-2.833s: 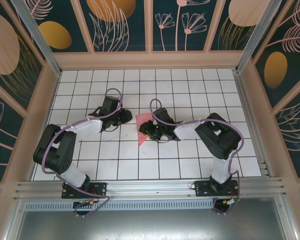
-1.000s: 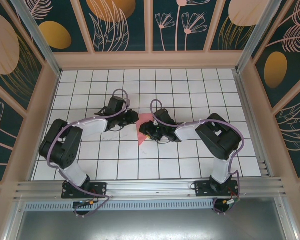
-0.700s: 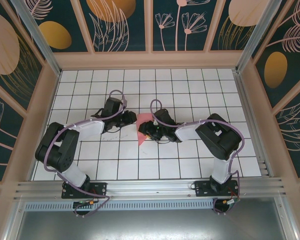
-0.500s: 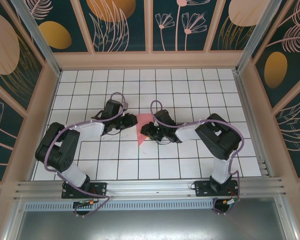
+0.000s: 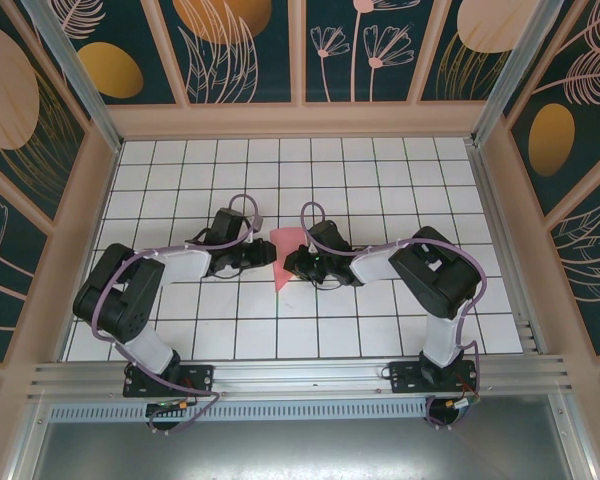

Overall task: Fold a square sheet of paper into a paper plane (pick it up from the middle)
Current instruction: Third fold the triangle at the center of the table.

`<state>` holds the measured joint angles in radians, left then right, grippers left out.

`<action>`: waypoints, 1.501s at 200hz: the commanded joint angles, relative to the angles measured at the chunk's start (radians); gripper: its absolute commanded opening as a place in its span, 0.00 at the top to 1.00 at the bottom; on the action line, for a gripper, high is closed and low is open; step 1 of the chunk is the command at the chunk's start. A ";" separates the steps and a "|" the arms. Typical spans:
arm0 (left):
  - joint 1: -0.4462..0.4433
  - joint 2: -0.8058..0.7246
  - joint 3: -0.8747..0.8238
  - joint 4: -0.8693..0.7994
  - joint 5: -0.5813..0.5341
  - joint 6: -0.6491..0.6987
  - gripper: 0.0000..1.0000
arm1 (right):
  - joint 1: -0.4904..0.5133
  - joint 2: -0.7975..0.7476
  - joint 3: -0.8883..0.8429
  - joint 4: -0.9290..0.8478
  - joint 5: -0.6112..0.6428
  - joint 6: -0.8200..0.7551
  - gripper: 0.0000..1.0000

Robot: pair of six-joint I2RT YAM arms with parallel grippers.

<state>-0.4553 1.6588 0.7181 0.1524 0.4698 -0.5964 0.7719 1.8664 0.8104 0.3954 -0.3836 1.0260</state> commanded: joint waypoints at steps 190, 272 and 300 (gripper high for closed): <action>-0.017 0.021 -0.002 0.010 -0.042 0.043 0.97 | -0.027 -0.041 0.014 -0.080 0.041 -0.057 0.85; -0.017 0.049 0.017 0.030 -0.022 0.039 0.97 | -0.029 -0.007 0.009 -0.108 0.064 -0.046 0.85; -0.017 0.049 0.023 0.030 -0.035 0.043 0.97 | -0.028 -0.001 0.006 -0.109 0.066 -0.041 0.85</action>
<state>-0.4664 1.6993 0.7181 0.1612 0.4408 -0.5537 0.7513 1.8374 0.8108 0.3134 -0.3416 0.9928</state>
